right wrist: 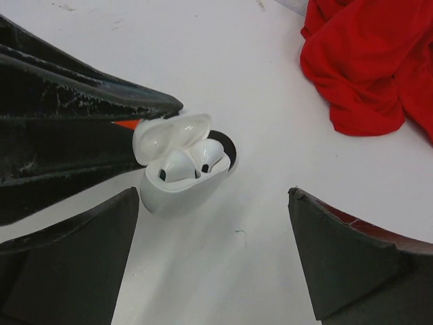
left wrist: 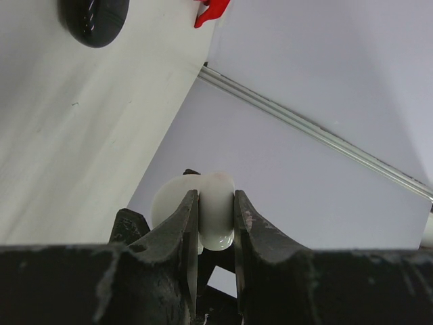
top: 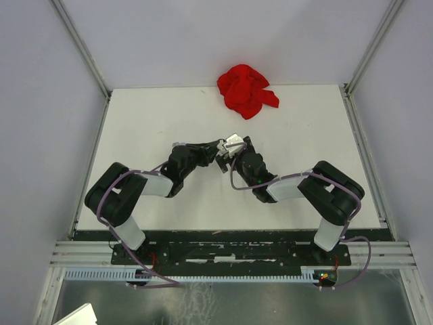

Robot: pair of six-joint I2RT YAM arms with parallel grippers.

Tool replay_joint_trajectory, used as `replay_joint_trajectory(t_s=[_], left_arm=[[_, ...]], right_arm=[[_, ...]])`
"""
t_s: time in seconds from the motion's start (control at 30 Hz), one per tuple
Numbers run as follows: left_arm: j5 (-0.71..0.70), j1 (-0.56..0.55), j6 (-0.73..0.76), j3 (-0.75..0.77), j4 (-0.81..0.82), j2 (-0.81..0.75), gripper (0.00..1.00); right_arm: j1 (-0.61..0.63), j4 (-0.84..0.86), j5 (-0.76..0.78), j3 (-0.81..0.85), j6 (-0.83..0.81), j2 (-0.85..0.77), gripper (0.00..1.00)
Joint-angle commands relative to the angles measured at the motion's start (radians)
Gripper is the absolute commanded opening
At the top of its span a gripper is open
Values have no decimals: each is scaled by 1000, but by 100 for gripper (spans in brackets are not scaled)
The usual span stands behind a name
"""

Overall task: Insert the wireless bluetooth earbuds into the charging case
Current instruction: Close the charging case.

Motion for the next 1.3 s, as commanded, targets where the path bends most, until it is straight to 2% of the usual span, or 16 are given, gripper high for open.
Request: replay_joint_trajectory(t_s=[0.0,0.4,0.8,1.1,1.2,1.27], left_arm=[[-3,-8,-30,29,20,-14,3],[10,-8,-31,-3,63,-4,3],[28,-7,-18,-20,101,36,3],[26,-5,-20,-47,138,68,3],[33,2,0,-42,145,81,3],[48,11,48,-17,126,93,3]], right_arm=[[8,58,39,59,-10,25,100],[28,54,174,73,-154,40,99],[66,176,276,18,-337,28,100],[70,189,325,-20,-388,-8,100],[72,137,376,-31,-355,-46,100],[70,3,471,-16,-270,-96,99]])
